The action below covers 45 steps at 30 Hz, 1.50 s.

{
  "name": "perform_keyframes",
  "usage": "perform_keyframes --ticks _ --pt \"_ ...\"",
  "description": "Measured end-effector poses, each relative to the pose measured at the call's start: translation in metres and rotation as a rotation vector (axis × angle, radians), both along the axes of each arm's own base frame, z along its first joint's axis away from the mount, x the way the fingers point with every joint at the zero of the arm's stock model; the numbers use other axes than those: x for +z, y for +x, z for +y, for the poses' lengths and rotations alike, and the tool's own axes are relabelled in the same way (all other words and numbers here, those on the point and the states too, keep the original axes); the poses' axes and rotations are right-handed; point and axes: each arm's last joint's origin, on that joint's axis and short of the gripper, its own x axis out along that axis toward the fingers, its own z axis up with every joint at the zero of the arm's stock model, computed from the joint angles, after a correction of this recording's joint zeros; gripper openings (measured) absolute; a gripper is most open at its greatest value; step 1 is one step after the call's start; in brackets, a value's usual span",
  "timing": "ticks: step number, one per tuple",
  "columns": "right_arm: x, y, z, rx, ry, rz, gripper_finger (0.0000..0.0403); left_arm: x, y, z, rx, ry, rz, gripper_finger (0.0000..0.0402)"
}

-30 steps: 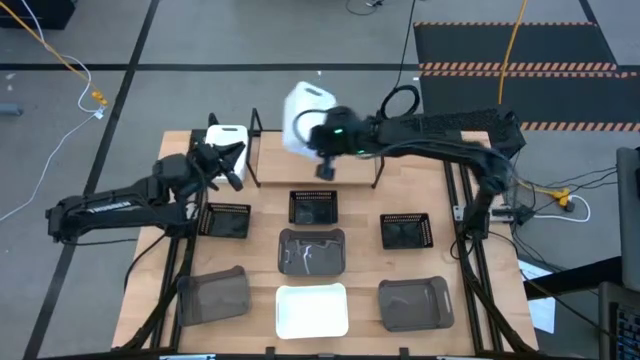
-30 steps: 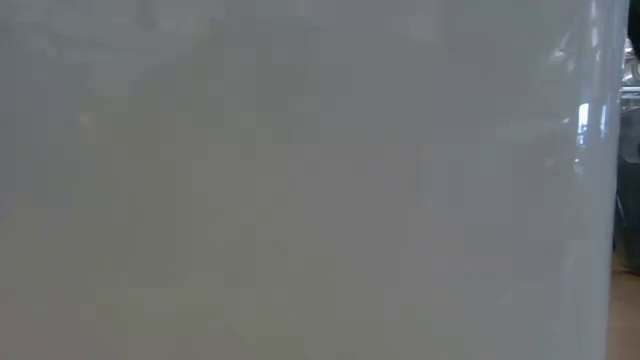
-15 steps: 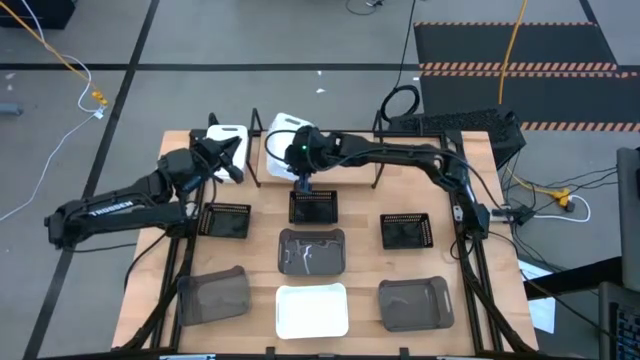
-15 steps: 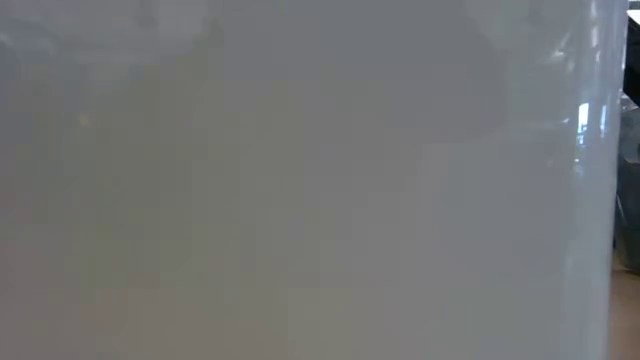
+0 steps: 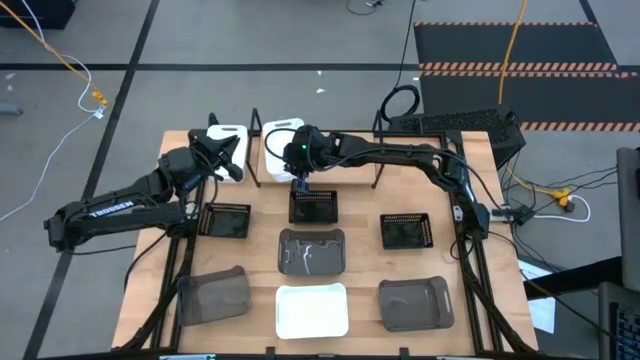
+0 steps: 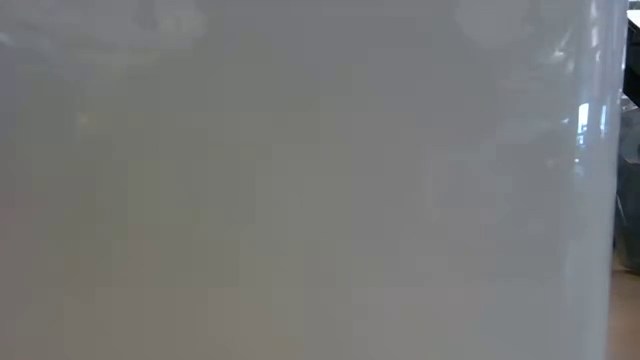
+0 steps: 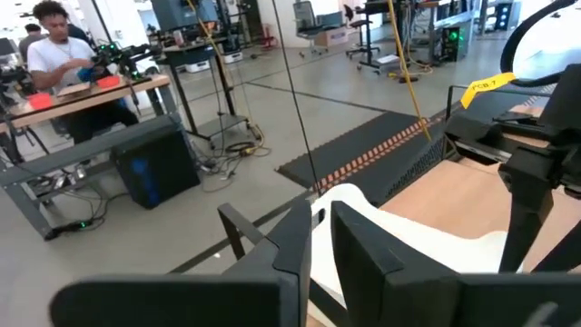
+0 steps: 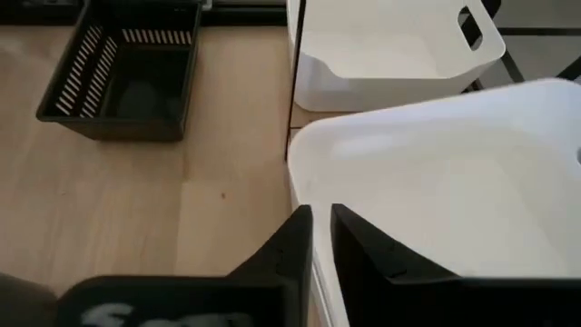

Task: Stack baskets on shelf by color
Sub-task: Put the top right white bin on the shelf

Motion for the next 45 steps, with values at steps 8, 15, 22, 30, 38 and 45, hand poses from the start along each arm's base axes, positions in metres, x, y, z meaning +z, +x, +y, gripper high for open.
perform_keyframes --ticks 8,15,22,30,38,45 --pt "0.042 -0.024 0.006 -0.018 -0.03 -0.005 0.0094 -0.007 -0.001 -0.001 0.0 -0.041 0.061 0.0135" --pt "0.042 -0.087 0.02 -0.015 -0.044 -0.006 0.0097 -0.014 -0.002 -0.002 -0.023 -0.098 0.09 0.0177" --pt "-0.015 -0.116 0.011 -0.109 -0.046 -0.234 0.0076 -0.011 -0.002 -0.001 0.018 -0.088 0.064 0.0179" --pt "-0.045 -0.112 0.002 -0.131 -0.05 -0.252 0.0064 -0.015 0.001 0.003 0.085 -0.095 0.092 0.0179" --pt "-0.058 -0.101 -0.002 -0.102 -0.041 -0.279 0.0063 -0.026 0.008 0.006 0.095 -0.129 0.186 0.0179" --pt "-0.06 -0.091 -0.003 -0.077 -0.038 -0.312 0.0063 -0.031 0.005 0.005 0.105 -0.172 0.215 0.0179"
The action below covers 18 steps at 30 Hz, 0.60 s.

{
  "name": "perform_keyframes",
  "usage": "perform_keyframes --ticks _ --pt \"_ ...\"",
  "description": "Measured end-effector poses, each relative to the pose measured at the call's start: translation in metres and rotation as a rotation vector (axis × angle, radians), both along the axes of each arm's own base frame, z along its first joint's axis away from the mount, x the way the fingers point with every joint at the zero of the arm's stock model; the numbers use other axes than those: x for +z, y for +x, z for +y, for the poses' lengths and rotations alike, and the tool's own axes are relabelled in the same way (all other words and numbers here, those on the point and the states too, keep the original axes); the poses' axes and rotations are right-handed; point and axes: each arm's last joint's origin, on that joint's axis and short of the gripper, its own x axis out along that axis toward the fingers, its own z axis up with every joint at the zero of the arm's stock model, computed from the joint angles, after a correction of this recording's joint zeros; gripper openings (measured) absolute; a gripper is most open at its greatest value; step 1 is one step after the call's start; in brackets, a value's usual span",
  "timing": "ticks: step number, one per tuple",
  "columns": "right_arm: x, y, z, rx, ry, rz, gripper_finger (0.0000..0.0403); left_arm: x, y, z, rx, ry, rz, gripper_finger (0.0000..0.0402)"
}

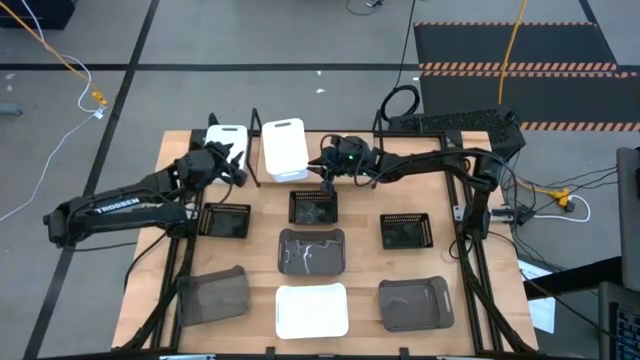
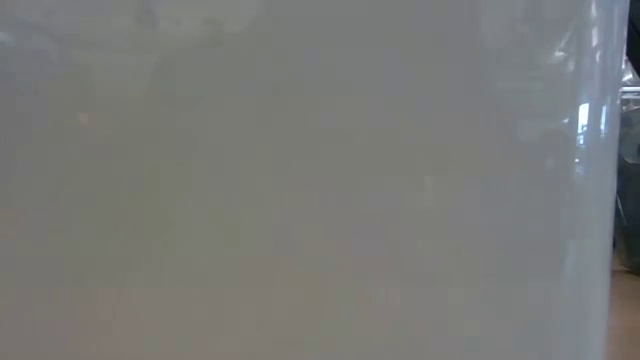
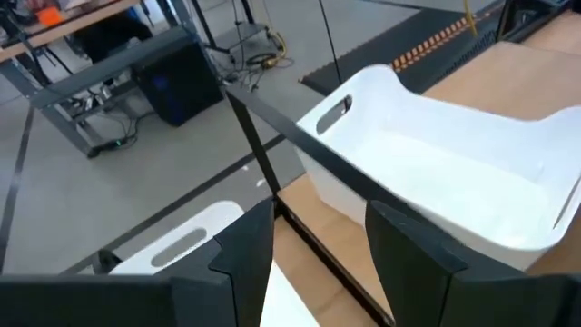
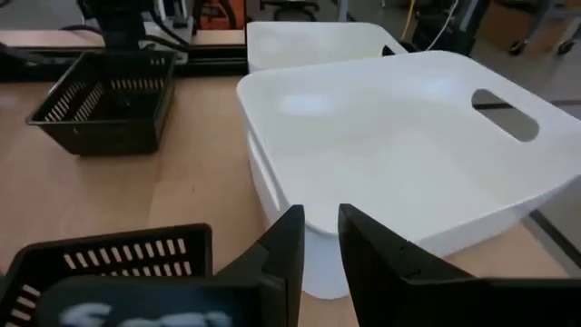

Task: Stack baskets on shelf by color
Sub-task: Put the top right white bin on the shelf

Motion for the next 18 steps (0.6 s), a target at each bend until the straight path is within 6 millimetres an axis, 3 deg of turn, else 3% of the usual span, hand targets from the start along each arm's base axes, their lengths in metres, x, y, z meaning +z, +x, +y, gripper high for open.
perform_keyframes --ticks 5,9,12,18 --pt "0.006 0.004 0.0 0.047 -0.002 -0.066 0.0063 0.0 -0.003 -0.001 -0.005 -0.024 0.048 0.0179" --pt "0.012 0.001 0.002 0.062 0.005 -0.075 0.0063 0.015 -0.005 -0.002 -0.007 -0.038 0.074 0.0179" --pt "0.031 -0.007 0.009 0.107 0.014 -0.115 0.0063 0.022 -0.007 -0.004 -0.004 -0.069 0.118 0.0179" --pt "0.053 -0.042 0.034 0.161 0.002 -0.178 0.0063 -0.005 -0.005 0.001 -0.013 -0.159 0.392 0.0179"
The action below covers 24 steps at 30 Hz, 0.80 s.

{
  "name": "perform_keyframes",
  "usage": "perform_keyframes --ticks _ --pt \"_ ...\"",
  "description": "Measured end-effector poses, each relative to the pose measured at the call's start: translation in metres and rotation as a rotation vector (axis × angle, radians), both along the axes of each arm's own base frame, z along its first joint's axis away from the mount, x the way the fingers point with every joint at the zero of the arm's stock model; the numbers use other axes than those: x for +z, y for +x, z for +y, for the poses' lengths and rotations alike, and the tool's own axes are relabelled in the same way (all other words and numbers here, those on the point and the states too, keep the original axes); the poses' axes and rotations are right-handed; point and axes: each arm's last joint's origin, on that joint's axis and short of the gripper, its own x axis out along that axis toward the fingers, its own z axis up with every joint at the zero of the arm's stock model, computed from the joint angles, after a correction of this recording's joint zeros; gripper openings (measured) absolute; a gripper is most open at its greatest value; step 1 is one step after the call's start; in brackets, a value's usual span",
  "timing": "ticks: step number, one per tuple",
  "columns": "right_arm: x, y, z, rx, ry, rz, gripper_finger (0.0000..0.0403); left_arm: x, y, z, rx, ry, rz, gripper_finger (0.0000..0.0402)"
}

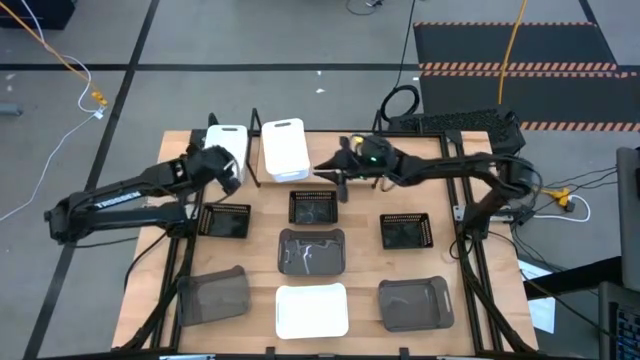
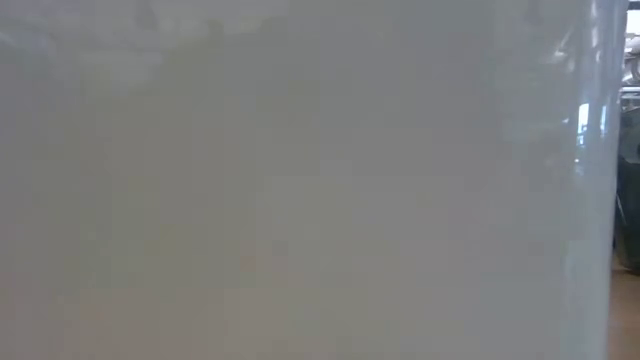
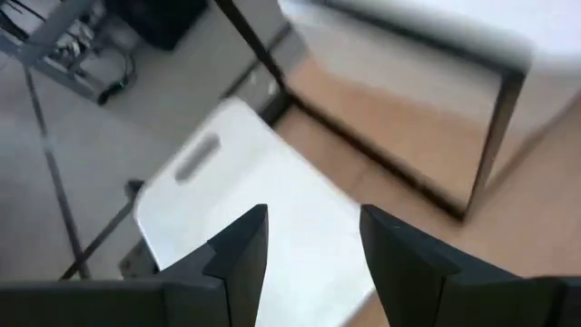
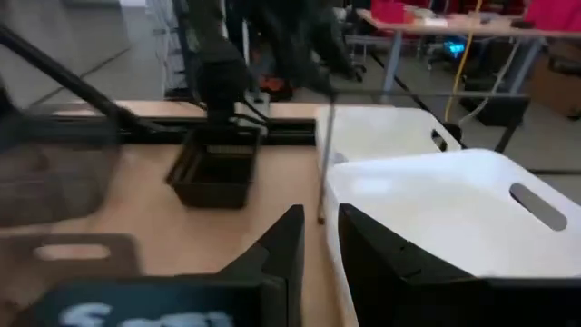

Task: Stack baskets on shelf by color
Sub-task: Put the top right white bin on the shelf, then stack the top white on top of the other white bin on the shelf

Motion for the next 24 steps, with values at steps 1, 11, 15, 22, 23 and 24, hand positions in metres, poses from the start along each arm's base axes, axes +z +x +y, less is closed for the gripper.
perform_keyframes --ticks 1,11,15,22,23,24 --pt "0.004 -0.008 0.004 0.003 -0.006 -0.028 0.0063 -0.004 0.002 0.001 -0.012 -0.013 0.025 0.0179" --pt "0.029 -0.067 0.02 -0.012 -0.075 -0.223 0.0063 -0.027 0.012 0.024 -0.052 -0.155 0.166 0.0179" --pt "0.028 -0.078 0.023 -0.014 -0.093 -0.223 0.0063 -0.034 0.013 0.032 -0.13 -0.238 0.19 0.0179" --pt "0.027 -0.084 0.022 -0.028 -0.096 -0.221 0.0063 -0.04 0.01 0.038 -0.143 -0.268 0.25 0.0179" --pt "0.027 -0.084 0.022 -0.027 -0.094 -0.217 0.0063 -0.04 0.01 0.038 -0.143 -0.27 0.254 0.0179" --pt "0.027 -0.084 0.022 -0.028 -0.094 -0.216 0.0063 -0.04 0.009 0.037 -0.142 -0.273 0.258 0.0179"
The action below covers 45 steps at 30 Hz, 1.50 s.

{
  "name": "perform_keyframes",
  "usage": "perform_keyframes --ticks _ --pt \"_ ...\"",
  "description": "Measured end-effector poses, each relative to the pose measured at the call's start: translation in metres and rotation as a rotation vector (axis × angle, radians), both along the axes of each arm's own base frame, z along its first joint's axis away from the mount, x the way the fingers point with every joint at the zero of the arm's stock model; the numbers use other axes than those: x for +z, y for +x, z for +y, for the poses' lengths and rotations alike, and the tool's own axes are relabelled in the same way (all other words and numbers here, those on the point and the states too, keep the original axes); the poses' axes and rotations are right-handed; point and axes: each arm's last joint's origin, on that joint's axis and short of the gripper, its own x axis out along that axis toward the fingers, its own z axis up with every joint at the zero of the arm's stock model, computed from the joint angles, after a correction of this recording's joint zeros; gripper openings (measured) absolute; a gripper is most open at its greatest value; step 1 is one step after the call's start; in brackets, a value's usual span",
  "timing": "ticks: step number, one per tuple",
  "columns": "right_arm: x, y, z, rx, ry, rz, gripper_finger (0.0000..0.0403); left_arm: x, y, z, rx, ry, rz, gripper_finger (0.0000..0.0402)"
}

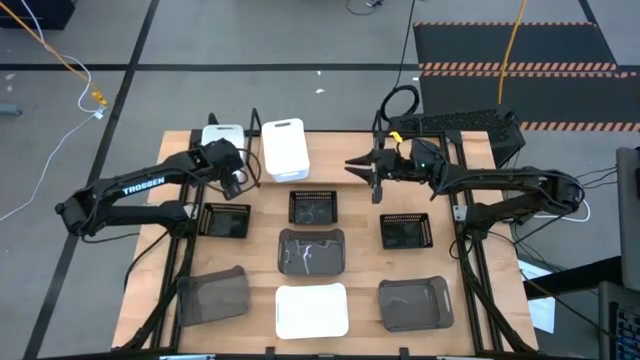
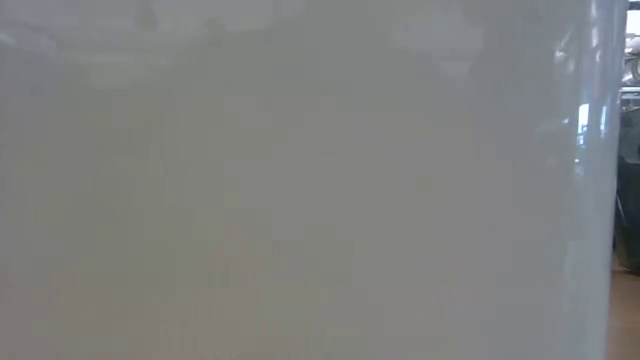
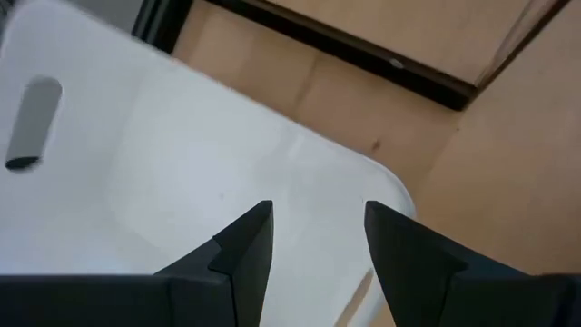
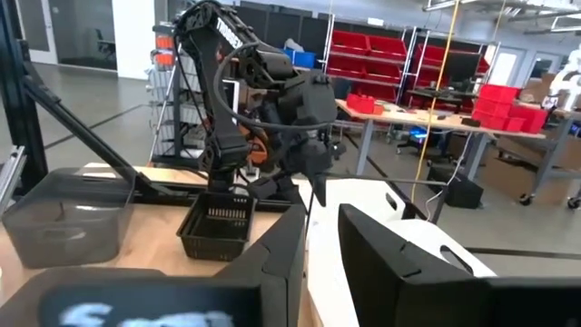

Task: Stack baskets on shelf by color
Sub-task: Stack the top white on top of the other white bin on the shelf

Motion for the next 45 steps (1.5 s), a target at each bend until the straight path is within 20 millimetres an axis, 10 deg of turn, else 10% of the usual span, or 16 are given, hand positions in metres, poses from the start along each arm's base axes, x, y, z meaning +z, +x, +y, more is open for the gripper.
perform_keyframes --ticks 12,30,45 --pt "-0.001 0.0 -0.001 -0.026 0.027 0.011 0.0063 0.046 0.0 -0.002 0.049 0.022 -0.126 0.0179" --pt "-0.003 0.0 0.0 -0.019 0.039 0.024 0.0063 0.004 0.014 0.007 -0.028 -0.179 0.065 0.0175" --pt "-0.003 0.0 0.0 -0.019 0.036 0.024 0.0063 0.002 0.019 0.011 -0.009 -0.185 0.088 0.0011"
